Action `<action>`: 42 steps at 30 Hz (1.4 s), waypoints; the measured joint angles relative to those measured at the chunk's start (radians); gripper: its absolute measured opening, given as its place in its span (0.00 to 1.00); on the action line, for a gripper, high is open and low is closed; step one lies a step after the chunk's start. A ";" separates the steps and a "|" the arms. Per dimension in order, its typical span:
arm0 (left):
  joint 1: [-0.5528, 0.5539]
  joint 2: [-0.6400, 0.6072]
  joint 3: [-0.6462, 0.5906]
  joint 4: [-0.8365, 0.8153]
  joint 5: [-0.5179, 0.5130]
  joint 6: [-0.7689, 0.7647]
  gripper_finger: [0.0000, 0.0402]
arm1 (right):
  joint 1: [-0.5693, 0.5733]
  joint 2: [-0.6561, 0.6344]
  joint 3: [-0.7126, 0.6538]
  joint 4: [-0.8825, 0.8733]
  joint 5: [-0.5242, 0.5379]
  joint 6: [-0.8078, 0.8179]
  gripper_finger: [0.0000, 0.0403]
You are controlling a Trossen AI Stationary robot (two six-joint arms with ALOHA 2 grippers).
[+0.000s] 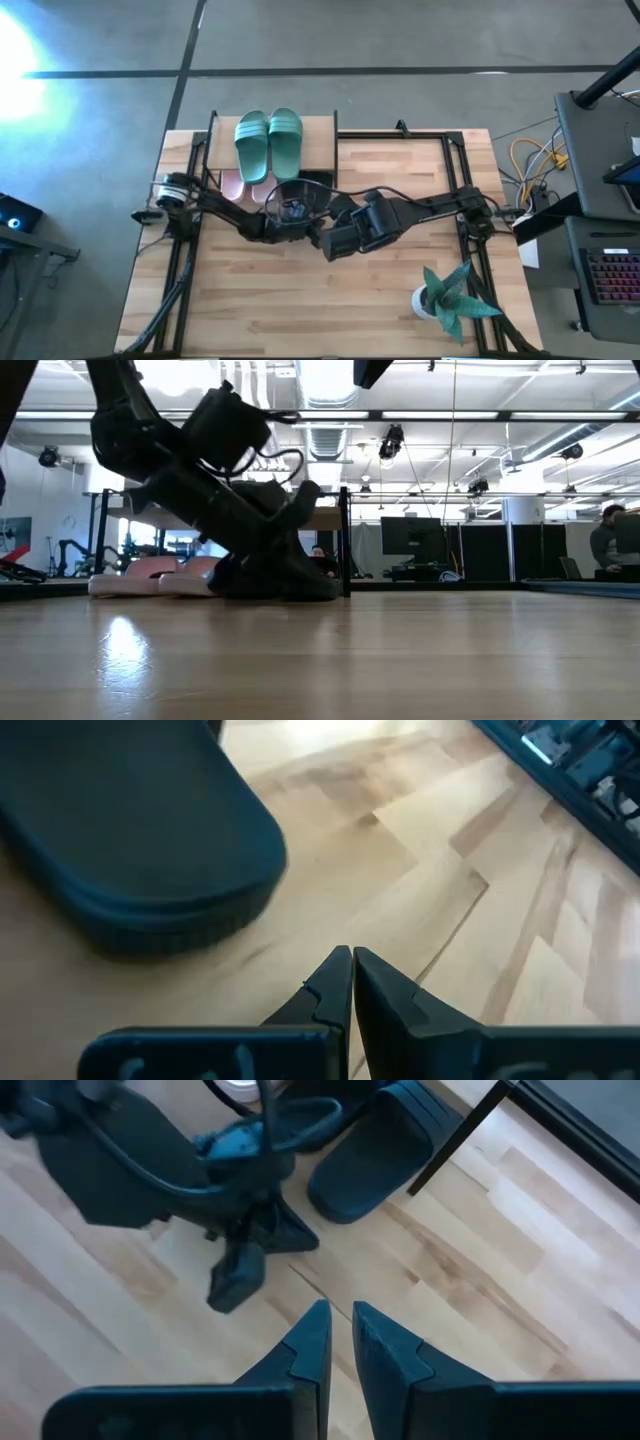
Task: Pick and place slides into the shelf
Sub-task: Adjust the slides under the shelf
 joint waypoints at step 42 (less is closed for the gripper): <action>0.027 -0.023 0.110 0.072 0.109 0.161 0.00 | 0.017 -0.008 0.000 0.000 0.007 0.007 0.09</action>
